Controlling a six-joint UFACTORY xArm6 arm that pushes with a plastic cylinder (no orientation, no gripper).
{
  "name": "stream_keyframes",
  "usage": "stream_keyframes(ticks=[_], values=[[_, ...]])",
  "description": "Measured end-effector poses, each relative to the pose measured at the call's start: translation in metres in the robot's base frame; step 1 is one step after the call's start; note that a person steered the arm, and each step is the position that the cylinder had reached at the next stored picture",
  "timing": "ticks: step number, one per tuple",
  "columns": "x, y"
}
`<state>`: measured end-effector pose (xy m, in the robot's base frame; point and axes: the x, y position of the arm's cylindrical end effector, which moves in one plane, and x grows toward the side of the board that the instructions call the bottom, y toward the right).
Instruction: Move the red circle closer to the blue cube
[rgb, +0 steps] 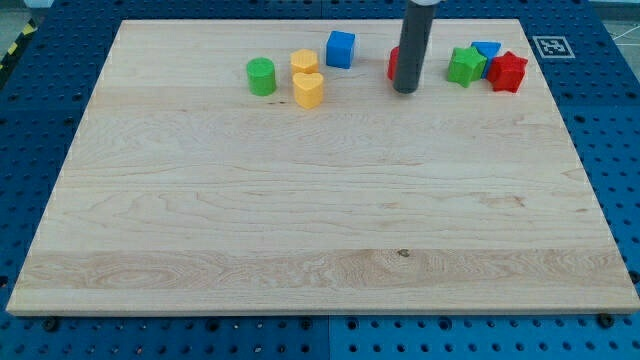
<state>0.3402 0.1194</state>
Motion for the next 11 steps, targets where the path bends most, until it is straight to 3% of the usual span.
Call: stream_keyframes(ticks=[1,3,5,11], values=[[0.012,0.031],[-0.021,0.032],[-0.021,0.029],[-0.065,-0.068]])
